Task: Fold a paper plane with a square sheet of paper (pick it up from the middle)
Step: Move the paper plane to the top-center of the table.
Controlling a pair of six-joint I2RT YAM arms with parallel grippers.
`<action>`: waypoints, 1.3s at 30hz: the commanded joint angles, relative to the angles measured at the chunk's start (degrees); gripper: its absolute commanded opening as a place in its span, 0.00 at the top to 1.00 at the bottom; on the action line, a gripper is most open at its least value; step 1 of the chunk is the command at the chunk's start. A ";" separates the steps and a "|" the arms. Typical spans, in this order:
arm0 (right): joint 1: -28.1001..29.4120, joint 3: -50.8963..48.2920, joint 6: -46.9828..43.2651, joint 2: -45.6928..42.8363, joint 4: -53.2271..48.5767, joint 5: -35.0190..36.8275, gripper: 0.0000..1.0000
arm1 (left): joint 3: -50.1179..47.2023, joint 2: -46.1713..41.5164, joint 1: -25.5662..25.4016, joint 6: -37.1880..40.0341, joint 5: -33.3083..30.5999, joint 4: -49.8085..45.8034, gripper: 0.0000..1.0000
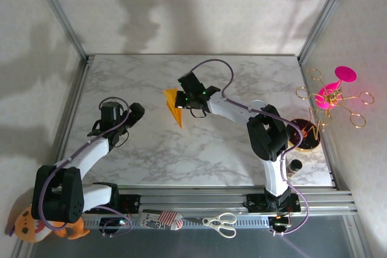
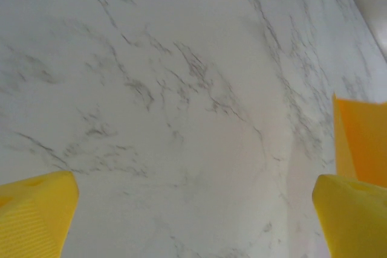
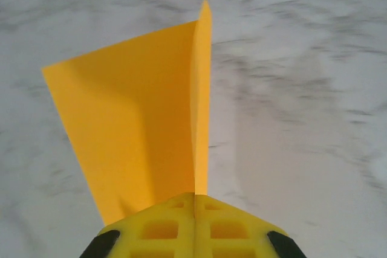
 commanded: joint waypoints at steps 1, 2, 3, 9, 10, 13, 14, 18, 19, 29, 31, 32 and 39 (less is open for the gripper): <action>-1.32 -6.47 3.67 0.21 16.62 -14.12 1.00 | -2.36 -0.88 0.28 -3.86 7.48 6.51 0.02; -1.77 -8.14 4.86 0.54 19.62 -16.36 0.99 | -3.23 -0.64 0.22 -4.65 9.05 8.04 0.03; -2.13 -9.50 6.00 0.80 21.68 -17.73 0.99 | -3.95 -0.38 0.16 -5.30 10.43 9.30 0.04; -3.47 -15.94 9.49 2.40 30.95 -22.99 0.99 | -6.08 4.20 -2.22 -7.92 16.83 17.35 0.12; -3.67 -16.64 9.72 2.50 31.63 -23.38 0.99 | -5.87 5.37 -3.00 -8.16 17.55 18.05 0.14; -3.95 -18.70 10.48 2.68 33.45 -24.05 0.99 | -5.04 8.90 -5.25 -8.86 18.84 19.46 0.24; -3.95 -19.37 10.90 2.77 34.12 -24.53 0.98 | -4.78 10.19 -5.92 -9.19 19.40 20.39 0.28; -5.35 -20.89 11.29 2.90 34.82 -24.99 0.99 | -3.35 14.67 -8.24 -10.80 21.11 24.09 0.41; -5.45 -21.00 11.15 2.94 34.70 -25.07 0.99 | -2.56 15.65 -8.86 -10.68 21.16 24.05 0.42; -5.62 -21.24 10.76 3.09 33.99 -24.92 0.99 | 1.49 19.97 -9.88 -9.53 19.16 22.04 0.54; -5.63 -21.20 10.67 3.20 33.86 -24.96 0.99 | 1.78 20.23 -9.87 -9.26 19.09 21.97 0.54; -5.71 -21.14 10.67 3.25 33.78 -25.03 0.99 | 1.97 20.37 -9.87 -9.17 19.22 22.05 0.54; -5.71 -20.92 10.50 3.39 33.42 -25.40 0.99 | 3.87 21.18 -9.95 -8.34 18.62 20.29 0.62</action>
